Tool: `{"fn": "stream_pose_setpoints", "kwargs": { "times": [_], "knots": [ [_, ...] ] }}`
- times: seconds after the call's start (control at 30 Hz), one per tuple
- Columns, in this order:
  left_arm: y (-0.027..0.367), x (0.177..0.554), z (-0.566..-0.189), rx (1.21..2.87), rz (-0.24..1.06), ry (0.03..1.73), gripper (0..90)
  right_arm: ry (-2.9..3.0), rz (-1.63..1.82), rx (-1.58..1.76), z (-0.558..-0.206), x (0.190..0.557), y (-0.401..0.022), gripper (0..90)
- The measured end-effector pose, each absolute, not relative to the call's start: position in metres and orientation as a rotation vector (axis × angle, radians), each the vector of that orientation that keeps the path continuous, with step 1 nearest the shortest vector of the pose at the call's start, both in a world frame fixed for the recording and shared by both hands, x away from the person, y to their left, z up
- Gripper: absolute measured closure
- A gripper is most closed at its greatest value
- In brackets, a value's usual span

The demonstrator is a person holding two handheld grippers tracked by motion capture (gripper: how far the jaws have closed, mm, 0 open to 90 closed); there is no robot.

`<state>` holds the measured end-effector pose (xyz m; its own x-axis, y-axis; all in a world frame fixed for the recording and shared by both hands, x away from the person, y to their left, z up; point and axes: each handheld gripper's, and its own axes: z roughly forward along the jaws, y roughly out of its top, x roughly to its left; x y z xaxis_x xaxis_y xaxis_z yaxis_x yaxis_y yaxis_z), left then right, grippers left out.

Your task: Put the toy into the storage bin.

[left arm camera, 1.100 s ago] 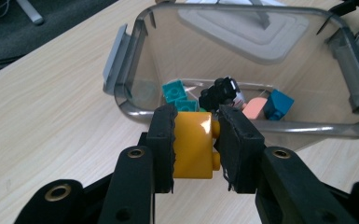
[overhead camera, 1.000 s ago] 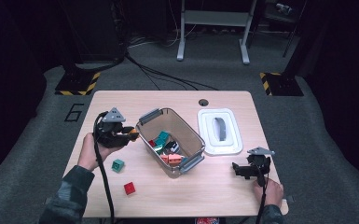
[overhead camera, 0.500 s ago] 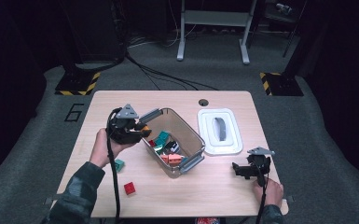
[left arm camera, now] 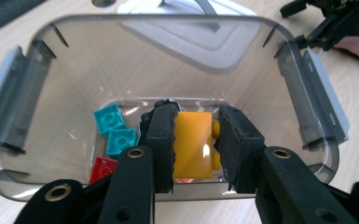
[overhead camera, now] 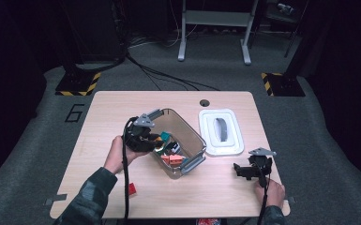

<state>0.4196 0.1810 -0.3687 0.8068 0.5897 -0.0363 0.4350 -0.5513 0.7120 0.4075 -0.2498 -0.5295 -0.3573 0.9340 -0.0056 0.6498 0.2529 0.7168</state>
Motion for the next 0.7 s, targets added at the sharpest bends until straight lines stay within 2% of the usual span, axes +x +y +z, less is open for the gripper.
{"fn": "stream_pose_setpoints", "kwargs": {
  "times": [0.6,0.7],
  "knots": [
    [0.167,0.424,-0.391,2.322,0.161,0.782,66.9,2.095,0.886,1.445,-0.529,0.407,-0.249,0.0],
    [0.166,0.424,-0.392,2.326,0.150,0.790,61.6,2.091,0.887,1.450,-0.529,0.407,-0.249,0.0]
  ]
}}
